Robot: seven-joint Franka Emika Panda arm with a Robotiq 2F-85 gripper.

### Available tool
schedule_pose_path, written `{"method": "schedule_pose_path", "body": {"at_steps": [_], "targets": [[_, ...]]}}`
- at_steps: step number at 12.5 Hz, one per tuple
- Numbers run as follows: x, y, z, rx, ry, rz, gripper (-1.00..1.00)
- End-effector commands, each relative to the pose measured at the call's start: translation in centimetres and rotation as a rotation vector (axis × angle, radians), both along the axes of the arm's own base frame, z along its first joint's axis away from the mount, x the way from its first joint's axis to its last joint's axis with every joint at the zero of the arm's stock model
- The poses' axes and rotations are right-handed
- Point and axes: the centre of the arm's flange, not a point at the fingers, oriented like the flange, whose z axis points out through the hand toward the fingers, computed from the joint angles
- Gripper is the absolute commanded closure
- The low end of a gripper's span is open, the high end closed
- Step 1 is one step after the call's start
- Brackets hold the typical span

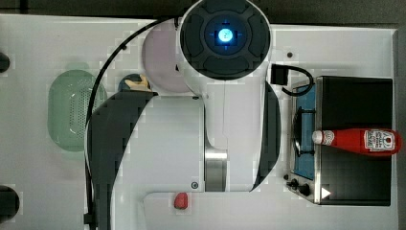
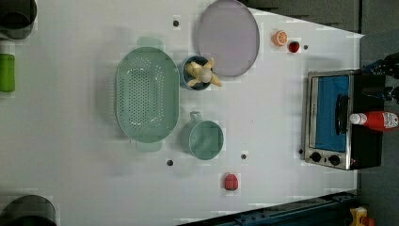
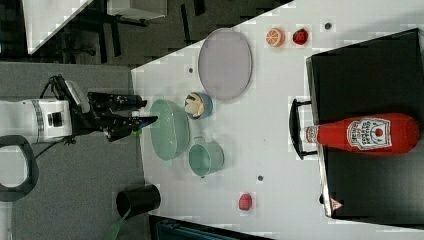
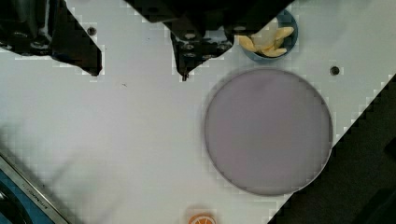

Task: Pick Ketchup from oven and place it on table.

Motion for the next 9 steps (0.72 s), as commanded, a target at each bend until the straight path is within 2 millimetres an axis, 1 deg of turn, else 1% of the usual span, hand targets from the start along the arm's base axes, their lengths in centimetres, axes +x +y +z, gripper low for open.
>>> {"method": "schedule_pose_path", "body": {"at_steps": [1, 2, 3, 4, 6, 8, 9], "targets": [[-10.9, -1.4, 6.3, 0.072, 0.008, -0.119, -0.52], [-10.9, -1.4, 6.3, 0.072, 0.009, -0.119, -0.67], [-10.9, -1.5, 6.3, 0.072, 0.010, -0.120, -0.94], [-10.9, -1.7, 6.2, 0.072, 0.010, -0.124, -1.00], [-10.6, -3.0, 5.6, 0.075, 0.022, -0.149, -1.00], [-10.1, -5.8, 4.6, 0.085, 0.036, -0.202, -1.00], [-9.8, -8.5, 3.8, 0.095, 0.038, -0.254, -1.00]]}}
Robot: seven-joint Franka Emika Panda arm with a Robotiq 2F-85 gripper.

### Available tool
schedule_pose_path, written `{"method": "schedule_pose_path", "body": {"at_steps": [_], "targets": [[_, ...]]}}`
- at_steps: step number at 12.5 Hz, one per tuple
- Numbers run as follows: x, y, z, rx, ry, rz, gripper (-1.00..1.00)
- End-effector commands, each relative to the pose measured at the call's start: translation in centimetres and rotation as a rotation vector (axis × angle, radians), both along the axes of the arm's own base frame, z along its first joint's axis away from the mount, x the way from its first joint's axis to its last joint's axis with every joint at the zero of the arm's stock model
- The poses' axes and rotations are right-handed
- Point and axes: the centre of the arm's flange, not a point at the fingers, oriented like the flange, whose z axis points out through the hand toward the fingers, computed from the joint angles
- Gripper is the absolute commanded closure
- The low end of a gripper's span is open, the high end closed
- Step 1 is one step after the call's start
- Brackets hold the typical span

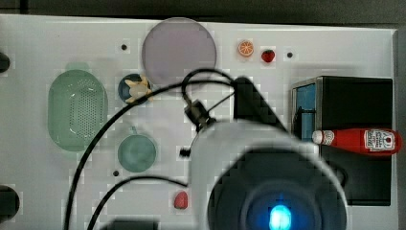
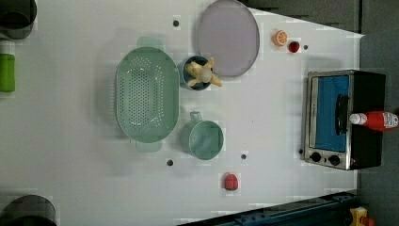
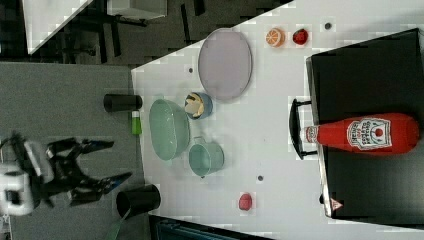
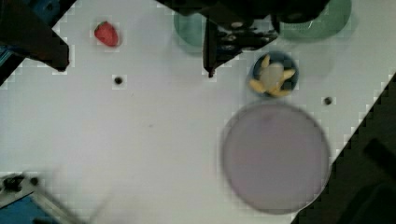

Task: Pick Ketchup from oven and place it on table.

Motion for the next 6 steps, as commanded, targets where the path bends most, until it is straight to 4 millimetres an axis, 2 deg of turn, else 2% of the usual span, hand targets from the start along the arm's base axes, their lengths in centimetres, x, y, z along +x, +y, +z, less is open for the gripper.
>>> {"method": "schedule_pose_path", "body": {"at_steps": [1, 2, 5, 6], "targets": [[0.5, -10.3, -4.5, 0.061, 0.078, -0.222, -1.00], [0.6, -12.6, -5.4, 0.068, 0.080, -0.266, -1.00], [0.2, -21.6, -9.2, 0.077, 0.083, -0.440, -1.00], [0.1, -23.8, -10.3, 0.070, 0.077, -0.483, -1.00]]}}
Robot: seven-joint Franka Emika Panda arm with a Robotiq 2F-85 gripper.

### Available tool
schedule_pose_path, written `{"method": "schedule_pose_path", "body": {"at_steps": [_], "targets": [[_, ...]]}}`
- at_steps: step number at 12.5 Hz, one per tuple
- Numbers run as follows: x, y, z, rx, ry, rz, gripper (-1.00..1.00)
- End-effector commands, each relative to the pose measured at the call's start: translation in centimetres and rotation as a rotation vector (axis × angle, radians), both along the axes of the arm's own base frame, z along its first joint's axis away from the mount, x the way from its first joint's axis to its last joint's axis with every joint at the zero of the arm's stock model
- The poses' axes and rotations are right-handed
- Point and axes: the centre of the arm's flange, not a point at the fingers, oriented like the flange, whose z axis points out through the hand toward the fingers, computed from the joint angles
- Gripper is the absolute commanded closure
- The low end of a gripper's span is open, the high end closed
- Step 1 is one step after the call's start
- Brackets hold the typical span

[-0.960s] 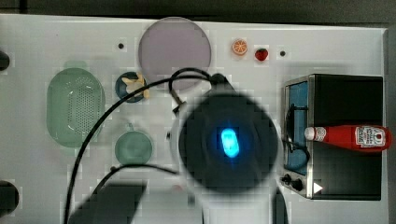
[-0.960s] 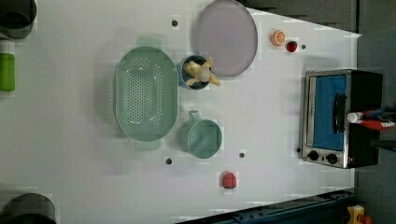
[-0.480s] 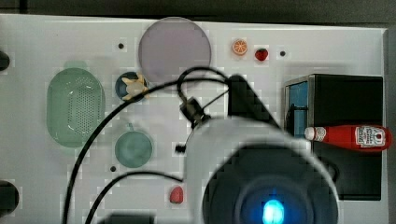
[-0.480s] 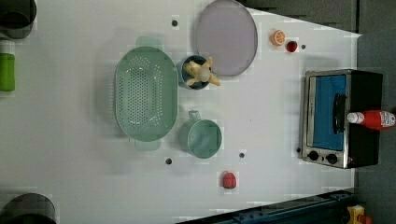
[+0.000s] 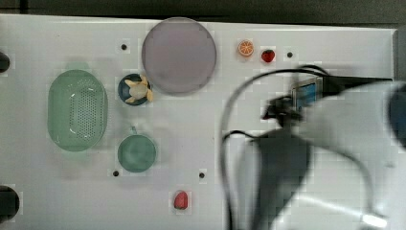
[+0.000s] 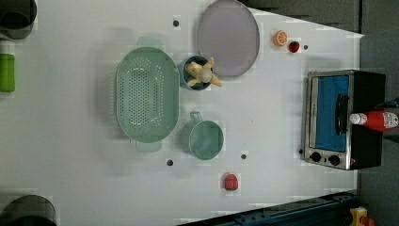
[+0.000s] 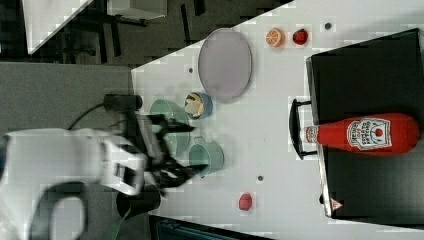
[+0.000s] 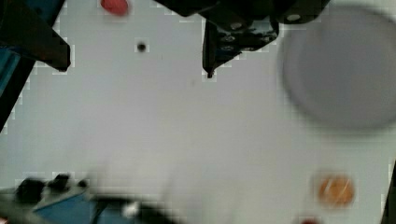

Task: Pick Ketchup from oven and place it on table.

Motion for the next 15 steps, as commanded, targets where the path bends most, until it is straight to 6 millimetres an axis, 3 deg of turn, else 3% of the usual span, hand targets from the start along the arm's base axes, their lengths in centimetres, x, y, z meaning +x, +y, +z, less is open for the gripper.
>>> {"method": "schedule_pose_path", "body": {"at_steps": [1, 3, 6, 8, 12, 15], "targets": [[-1.6, -7.5, 0.2, -0.035, -0.063, -0.168, -1.00], [-1.6, -12.8, -2.2, -0.111, -0.124, -0.262, -1.00], [-2.1, -17.0, -5.3, -0.177, -0.124, -0.335, -1.00], [-2.7, -18.7, -6.8, -0.190, -0.088, -0.363, -1.00], [-2.5, -21.6, -7.6, -0.239, -0.090, -0.376, -1.00], [-1.6, -22.0, -10.5, -0.223, -0.085, -0.294, -1.00]]}}
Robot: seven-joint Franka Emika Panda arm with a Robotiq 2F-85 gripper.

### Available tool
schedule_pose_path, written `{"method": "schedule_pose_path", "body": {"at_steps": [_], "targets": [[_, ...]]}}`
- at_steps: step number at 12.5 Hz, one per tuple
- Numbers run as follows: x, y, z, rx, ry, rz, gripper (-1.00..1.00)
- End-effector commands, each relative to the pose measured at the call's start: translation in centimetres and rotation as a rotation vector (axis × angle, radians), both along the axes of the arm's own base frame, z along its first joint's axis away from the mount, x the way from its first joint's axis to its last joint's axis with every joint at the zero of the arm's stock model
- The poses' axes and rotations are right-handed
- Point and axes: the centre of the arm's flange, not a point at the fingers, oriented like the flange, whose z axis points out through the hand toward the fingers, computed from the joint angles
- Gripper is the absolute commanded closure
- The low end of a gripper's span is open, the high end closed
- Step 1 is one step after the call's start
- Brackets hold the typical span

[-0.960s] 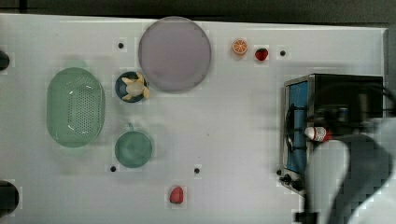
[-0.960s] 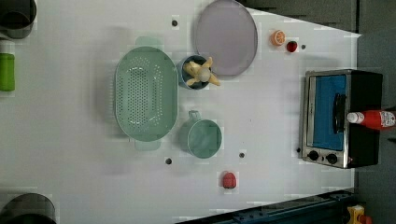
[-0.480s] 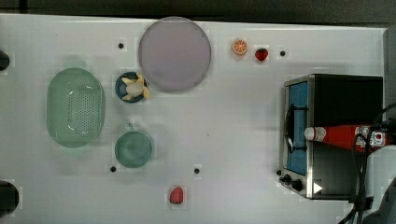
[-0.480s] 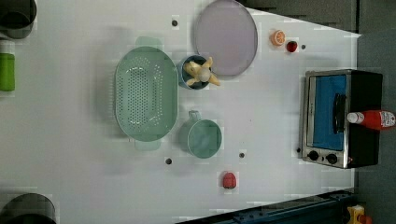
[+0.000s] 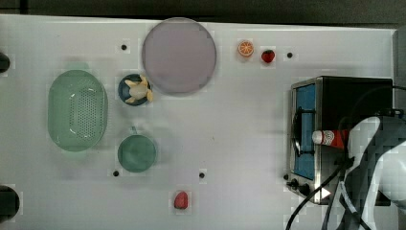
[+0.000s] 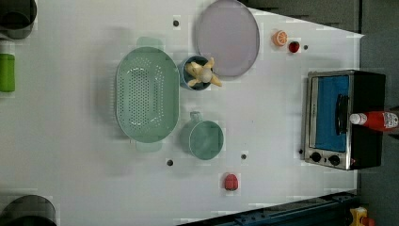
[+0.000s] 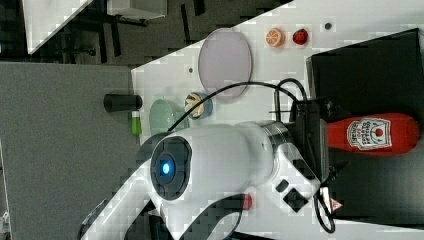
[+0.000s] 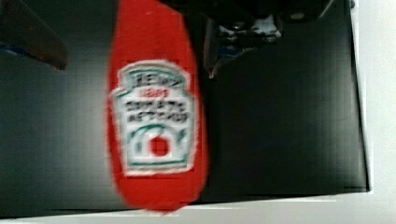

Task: Pick Ketchup from oven and place it on table.

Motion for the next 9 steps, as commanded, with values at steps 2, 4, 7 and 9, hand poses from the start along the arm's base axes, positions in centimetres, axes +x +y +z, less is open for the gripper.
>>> {"method": "schedule_pose_path", "body": {"at_steps": [2, 4, 7, 9], "targets": [[-0.7, -2.7, -2.0, 0.008, -0.018, 0.027, -1.00], [-0.8, -3.2, -3.5, 0.023, -0.016, 0.000, -1.00], [-0.9, -3.2, -3.7, 0.022, -0.015, -0.001, -0.74], [-0.6, -3.3, -3.4, 0.016, -0.020, 0.002, -0.26]]}}
